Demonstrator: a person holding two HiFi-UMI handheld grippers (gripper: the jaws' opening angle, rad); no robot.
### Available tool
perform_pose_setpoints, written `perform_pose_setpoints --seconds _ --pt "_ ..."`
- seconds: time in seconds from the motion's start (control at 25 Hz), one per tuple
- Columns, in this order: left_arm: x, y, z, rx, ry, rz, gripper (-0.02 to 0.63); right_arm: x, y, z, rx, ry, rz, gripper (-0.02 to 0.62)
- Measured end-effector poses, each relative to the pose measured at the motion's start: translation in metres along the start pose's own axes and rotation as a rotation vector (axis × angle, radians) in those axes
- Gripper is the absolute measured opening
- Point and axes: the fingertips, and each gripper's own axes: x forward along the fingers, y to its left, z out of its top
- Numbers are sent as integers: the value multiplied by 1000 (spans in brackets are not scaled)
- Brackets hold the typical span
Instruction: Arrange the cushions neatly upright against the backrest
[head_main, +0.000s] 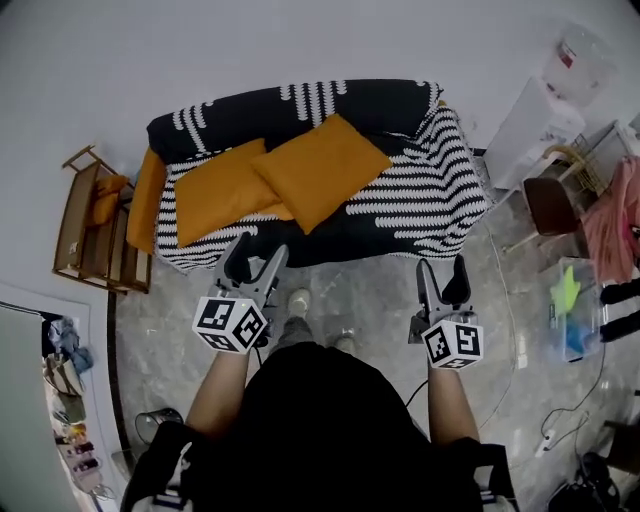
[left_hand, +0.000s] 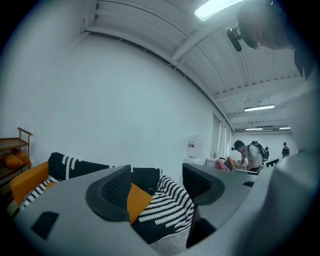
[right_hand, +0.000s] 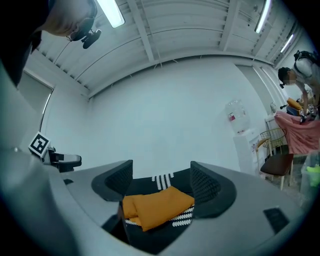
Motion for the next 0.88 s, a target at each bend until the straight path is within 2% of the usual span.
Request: perform_pose_setpoints --seconds 0.16,0.32,0.48,0.64,0.88 --pt "23 -14 -2 27 13 -54 325 4 -9 -2 26 -1 -29 354" --pt "55 -6 -11 10 31 -85 325 7 -20 -5 16 -4 -75 354" --pt "98 1 -7 6 -2 -111 325 29 -44 -5 2 1 -124 354" --pt "144 18 5 9 -20 -128 325 84 -54 4 -27 14 -119 354" --pt "203 79 23 6 -21 -90 333 187 -38 21 -80 12 -61 354"
